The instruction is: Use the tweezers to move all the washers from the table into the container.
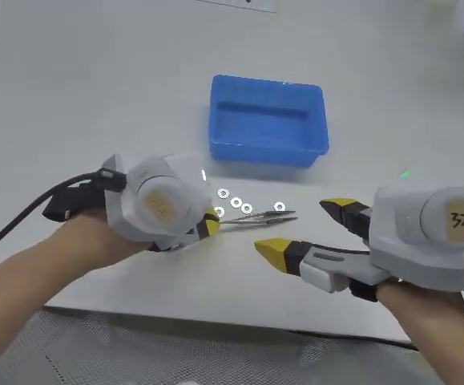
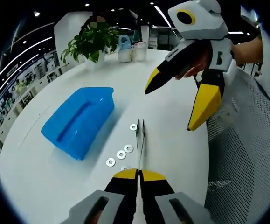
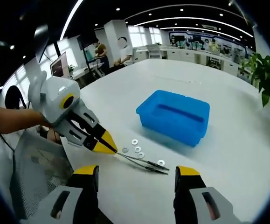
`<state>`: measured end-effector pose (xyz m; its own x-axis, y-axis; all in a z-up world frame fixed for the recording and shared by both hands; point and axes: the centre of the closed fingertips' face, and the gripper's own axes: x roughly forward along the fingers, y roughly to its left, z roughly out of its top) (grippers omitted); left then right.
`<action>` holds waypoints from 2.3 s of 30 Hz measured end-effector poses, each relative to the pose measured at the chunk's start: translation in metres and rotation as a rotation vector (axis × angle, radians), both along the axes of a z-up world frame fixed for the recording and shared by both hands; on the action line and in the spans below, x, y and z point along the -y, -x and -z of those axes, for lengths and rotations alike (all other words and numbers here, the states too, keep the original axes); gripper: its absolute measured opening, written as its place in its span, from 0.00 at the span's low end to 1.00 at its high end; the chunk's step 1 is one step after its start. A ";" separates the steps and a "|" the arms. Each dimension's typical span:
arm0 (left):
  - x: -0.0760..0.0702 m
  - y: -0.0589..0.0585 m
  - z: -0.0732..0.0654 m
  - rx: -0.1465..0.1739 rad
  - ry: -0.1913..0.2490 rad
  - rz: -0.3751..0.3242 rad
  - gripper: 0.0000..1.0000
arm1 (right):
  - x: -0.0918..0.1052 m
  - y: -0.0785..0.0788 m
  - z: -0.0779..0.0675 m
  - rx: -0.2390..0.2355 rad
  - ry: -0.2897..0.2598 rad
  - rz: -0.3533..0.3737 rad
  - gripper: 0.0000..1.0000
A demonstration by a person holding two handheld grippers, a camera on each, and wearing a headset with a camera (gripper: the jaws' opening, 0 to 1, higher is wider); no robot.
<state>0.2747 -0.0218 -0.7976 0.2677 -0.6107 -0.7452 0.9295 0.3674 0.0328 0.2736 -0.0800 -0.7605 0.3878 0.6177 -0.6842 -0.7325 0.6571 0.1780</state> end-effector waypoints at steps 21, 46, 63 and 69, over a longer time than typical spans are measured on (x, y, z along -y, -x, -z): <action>0.035 0.032 -0.091 0.049 0.193 0.025 0.00 | -0.042 0.030 0.010 0.031 0.034 -0.190 0.22; 0.031 0.031 -0.141 0.161 0.288 -0.058 0.03 | -0.060 0.021 -0.035 0.183 -0.014 -0.238 0.05; -0.078 0.043 -0.085 0.141 0.207 -0.584 0.39 | -0.072 -0.036 -0.027 0.097 -0.139 -0.119 0.04; -0.089 0.044 -0.065 0.127 0.200 -0.637 0.52 | -0.082 -0.044 -0.007 0.080 -0.107 -0.136 0.05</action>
